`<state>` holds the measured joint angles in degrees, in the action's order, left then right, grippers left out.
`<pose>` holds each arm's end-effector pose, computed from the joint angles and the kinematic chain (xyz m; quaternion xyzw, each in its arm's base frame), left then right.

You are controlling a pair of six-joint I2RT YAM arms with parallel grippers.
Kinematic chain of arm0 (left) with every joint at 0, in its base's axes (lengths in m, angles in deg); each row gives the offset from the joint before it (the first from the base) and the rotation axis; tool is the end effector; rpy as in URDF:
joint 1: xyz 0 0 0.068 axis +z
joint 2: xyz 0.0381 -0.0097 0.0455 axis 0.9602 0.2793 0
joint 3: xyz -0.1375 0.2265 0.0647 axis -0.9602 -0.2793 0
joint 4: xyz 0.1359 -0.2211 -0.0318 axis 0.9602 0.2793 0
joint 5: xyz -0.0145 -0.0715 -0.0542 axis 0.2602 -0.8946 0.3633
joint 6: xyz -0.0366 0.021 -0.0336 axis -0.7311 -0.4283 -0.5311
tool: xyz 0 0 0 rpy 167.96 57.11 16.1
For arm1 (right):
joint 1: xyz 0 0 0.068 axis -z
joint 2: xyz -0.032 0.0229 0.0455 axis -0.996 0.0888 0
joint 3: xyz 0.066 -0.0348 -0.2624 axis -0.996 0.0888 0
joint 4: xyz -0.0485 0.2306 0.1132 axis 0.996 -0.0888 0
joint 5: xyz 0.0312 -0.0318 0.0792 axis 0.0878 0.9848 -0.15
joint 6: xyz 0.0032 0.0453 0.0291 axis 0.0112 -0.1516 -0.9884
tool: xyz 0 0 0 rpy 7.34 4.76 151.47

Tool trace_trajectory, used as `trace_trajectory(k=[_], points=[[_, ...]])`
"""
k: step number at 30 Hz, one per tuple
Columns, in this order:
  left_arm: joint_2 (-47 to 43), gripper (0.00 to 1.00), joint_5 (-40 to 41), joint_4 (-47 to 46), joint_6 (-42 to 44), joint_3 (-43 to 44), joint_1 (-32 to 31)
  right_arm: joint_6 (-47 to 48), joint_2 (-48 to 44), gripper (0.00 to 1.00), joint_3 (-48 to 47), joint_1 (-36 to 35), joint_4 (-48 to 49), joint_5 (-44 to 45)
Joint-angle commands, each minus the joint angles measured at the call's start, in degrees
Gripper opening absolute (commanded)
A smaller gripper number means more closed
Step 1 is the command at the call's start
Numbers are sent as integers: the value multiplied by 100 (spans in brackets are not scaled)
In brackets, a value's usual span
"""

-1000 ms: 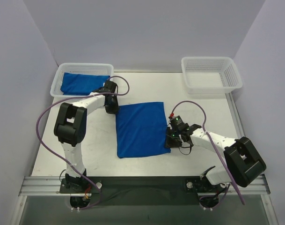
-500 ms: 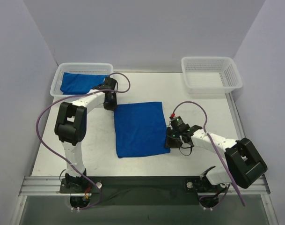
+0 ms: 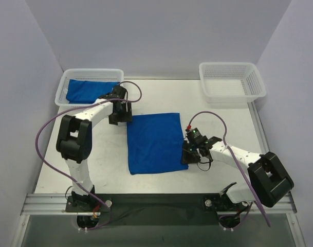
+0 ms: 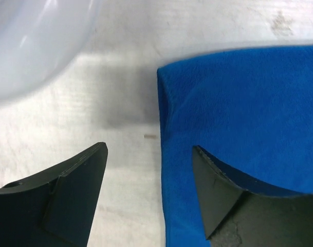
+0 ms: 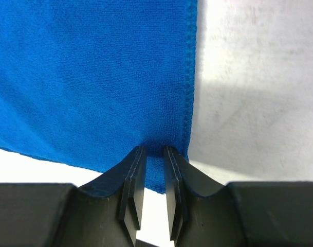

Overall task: Fold and stack the towels
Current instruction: Fold the towel

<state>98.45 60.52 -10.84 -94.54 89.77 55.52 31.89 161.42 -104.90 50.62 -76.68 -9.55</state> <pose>0.3882 -0.1247 0.1875 -0.0433 0.9772 -0.0281 0.2062 0.2025 0.1462 0.1602 -0.0314 0.9407 0.2579 0.2181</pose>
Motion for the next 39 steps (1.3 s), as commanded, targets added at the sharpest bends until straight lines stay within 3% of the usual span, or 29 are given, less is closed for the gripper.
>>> trace_trajectory(k=[1, 3, 9, 16, 22, 28, 31, 35, 39], points=[[-979, 78, -299, 321, -166, -174, 16, 218, -254, 22, -273, -61, -829, 270], [-1487, 76, -483, 418, -254, -515, -89, 279, -289, 22, -449, -70, -882, 279], [-2377, 55, -984, 594, -500, -1614, -975, 315, -79, 21, -573, -78, -882, 182], [-2220, 45, -1266, 533, -694, -2714, -1794, 306, 123, 20, -327, -70, -751, 112], [-2334, 39, -1310, 506, -878, -3434, -1944, 166, 97, 20, -20, -70, -689, 94], [-2404, 39, -1670, 611, -914, -4234, -1944, -256, -288, 20, 543, -61, -943, -231], [-2746, 42, -1819, 708, -949, -4332, -1953, -187, -807, 19, 535, -61, -1689, -99], [-3449, 60, -1943, 901, -949, -4122, -2006, -282, -1475, 20, 604, -78, -2402, -415], [-4012, 75, -1592, 1059, -730, -3577, -1866, -178, -2073, 23, 509, -35, -2447, -443]])
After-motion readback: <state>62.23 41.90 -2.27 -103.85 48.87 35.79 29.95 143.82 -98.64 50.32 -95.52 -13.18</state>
